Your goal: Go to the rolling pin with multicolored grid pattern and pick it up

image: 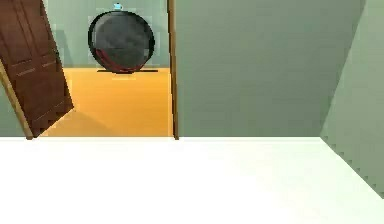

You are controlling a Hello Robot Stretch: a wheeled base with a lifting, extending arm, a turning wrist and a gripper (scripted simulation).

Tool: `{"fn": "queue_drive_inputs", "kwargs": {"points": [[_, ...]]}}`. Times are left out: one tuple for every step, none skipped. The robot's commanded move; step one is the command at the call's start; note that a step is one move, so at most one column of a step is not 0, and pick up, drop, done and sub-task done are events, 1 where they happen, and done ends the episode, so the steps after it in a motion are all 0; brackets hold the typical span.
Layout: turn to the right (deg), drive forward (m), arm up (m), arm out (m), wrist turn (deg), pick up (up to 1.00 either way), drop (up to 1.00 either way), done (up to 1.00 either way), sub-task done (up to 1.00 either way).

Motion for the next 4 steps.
{"fn": "queue_drive_inputs", "kwargs": {"points": [[-45.0, 0.00, 0.00, 0.00, 0.0, 0.00, 0.00, 0.00, 0.00], [-45.0, 0.00, 0.00, 0.00, 0.0, 0.00, 0.00, 0.00, 0.00], [-21.0, 0.00, 0.00, 0.00, 0.0, 0.00, 0.00, 0.00, 0.00], [-3.0, 0.00, 0.00, 0.00, 0.0, 0.00, 0.00, 0.00, 0.00]]}}
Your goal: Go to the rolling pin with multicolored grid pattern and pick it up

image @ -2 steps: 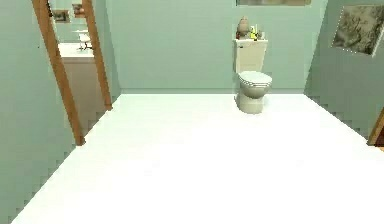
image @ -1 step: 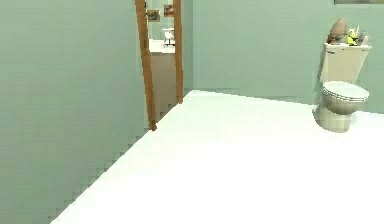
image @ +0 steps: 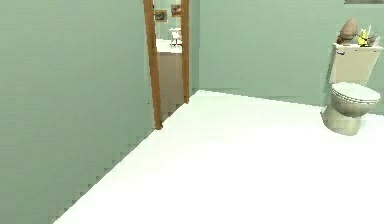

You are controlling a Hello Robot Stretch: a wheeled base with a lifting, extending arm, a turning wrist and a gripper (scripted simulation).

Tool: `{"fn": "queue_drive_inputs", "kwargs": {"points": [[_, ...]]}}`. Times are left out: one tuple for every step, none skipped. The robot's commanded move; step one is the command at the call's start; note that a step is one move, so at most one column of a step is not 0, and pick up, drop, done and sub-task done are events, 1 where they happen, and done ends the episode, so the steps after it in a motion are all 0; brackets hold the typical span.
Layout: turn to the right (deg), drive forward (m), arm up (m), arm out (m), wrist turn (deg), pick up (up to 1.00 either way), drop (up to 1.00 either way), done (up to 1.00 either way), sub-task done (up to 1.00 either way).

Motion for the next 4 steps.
{"fn": "queue_drive_inputs", "kwargs": {"points": [[9.0, 0.00, 0.00, 0.00, 0.0, 0.00, 0.00, 0.00, 0.00], [0.0, 1.00, 0.00, 0.00, 0.0, 0.00, 0.00, 0.00, 0.00], [0.0, 1.00, 0.00, 0.00, 0.0, 0.00, 0.00, 0.00, 0.00], [21.0, 0.00, 0.00, 0.00, 0.0, 0.00, 0.00, 0.00, 0.00]]}}
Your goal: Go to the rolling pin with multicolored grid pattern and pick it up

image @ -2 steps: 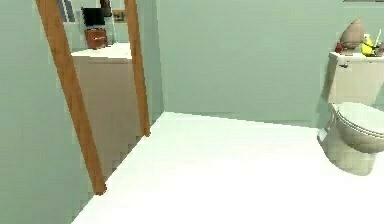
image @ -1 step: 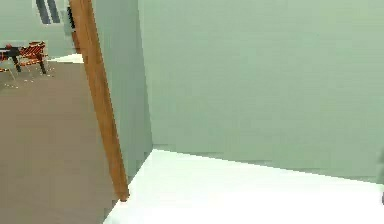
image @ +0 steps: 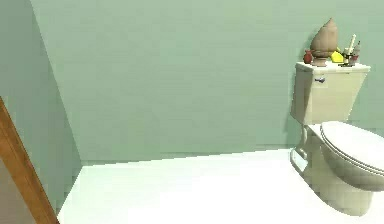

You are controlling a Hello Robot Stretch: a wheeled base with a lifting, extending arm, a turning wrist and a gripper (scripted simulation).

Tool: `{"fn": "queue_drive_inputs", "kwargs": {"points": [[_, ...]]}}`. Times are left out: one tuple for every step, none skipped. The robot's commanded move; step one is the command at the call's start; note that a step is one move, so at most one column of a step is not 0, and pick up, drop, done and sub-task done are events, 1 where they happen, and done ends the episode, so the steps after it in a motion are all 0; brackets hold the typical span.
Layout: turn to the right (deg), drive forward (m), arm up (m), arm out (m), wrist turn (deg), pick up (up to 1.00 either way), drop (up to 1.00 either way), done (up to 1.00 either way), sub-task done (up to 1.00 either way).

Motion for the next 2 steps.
{"fn": "queue_drive_inputs", "kwargs": {"points": [[0.0, 0.15, 0.00, 0.00, 0.0, 0.00, 0.00, 0.00, 0.00], [-45.0, 0.00, 0.00, 0.00, 0.0, 0.00, 0.00, 0.00, 0.00]]}}
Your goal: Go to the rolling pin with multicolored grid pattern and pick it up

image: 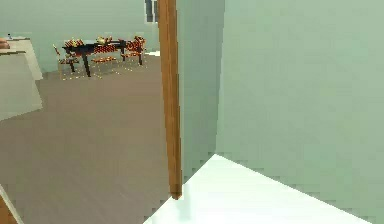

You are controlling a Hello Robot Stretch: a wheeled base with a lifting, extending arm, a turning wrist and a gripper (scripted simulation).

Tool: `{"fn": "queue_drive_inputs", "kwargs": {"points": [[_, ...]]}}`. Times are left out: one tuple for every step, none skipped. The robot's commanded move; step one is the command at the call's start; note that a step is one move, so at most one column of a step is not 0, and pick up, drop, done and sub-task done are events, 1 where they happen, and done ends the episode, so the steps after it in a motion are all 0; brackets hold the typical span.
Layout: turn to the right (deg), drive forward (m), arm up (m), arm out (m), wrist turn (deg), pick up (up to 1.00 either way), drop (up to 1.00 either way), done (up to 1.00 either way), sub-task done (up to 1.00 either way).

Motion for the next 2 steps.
{"fn": "queue_drive_inputs", "kwargs": {"points": [[-6.0, 0.00, 0.00, 0.00, 0.0, 0.00, 0.00, 0.00, 0.00], [0.0, 0.60, 0.00, 0.00, 0.0, 0.00, 0.00, 0.00, 0.00]]}}
